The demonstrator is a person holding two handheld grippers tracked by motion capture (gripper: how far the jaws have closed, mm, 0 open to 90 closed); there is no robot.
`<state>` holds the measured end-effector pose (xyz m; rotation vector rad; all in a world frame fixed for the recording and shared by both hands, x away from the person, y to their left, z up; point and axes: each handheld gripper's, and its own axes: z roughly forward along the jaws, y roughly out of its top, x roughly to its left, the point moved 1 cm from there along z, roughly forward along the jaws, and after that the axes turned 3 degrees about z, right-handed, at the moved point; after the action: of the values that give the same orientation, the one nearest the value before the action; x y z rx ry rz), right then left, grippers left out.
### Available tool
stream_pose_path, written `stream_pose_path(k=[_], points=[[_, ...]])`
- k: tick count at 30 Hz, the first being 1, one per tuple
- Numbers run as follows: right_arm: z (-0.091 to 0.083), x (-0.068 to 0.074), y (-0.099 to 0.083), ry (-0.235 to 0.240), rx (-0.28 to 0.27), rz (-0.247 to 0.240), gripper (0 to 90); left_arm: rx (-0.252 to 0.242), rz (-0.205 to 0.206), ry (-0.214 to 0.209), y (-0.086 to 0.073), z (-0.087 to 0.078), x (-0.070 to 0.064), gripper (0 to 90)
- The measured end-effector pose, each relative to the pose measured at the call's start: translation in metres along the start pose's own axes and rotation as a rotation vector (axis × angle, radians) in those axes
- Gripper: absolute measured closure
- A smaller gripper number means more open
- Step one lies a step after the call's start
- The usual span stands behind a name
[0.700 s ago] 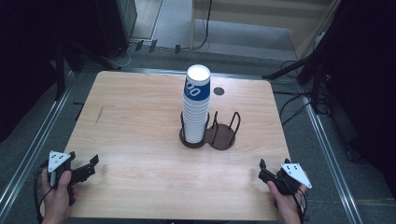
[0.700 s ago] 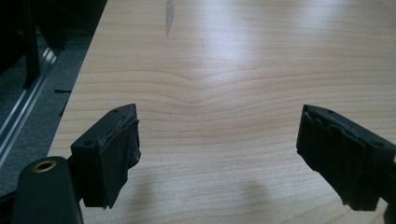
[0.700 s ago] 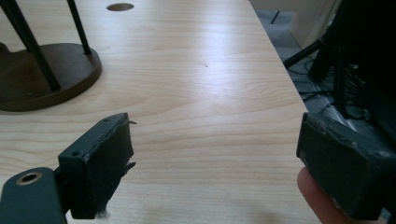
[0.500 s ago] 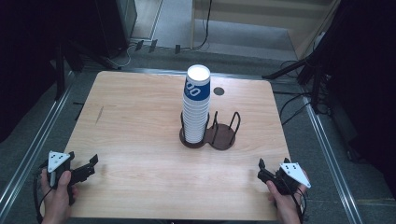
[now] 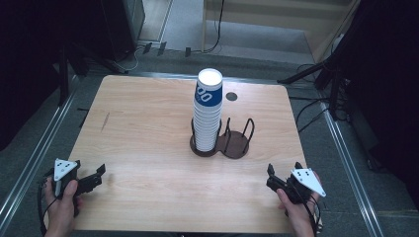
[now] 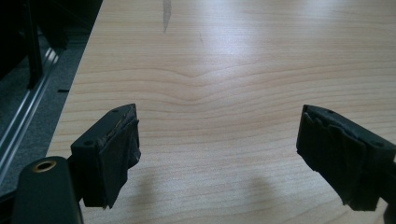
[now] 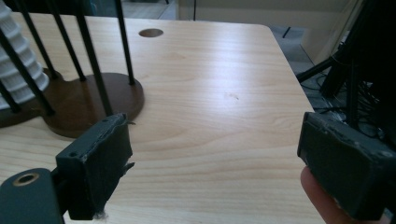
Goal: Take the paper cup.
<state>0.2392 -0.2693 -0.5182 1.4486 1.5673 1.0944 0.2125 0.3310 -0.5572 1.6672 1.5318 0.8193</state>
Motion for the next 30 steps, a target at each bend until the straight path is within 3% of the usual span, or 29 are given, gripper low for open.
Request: stream_pose_path(k=[10, 30], points=[[-0.008, 0.023, 0.022, 0.049, -0.013, -0.035, 11.6, 0.001, -0.004, -0.029, 0.0, 0.0, 0.001, 14.3], [-0.005, 0.049, 0.049, 0.107, -0.029, -0.049, 12.1, 0.004, 0.009, -0.041, 0.0, 0.001, 0.0, 14.5]])
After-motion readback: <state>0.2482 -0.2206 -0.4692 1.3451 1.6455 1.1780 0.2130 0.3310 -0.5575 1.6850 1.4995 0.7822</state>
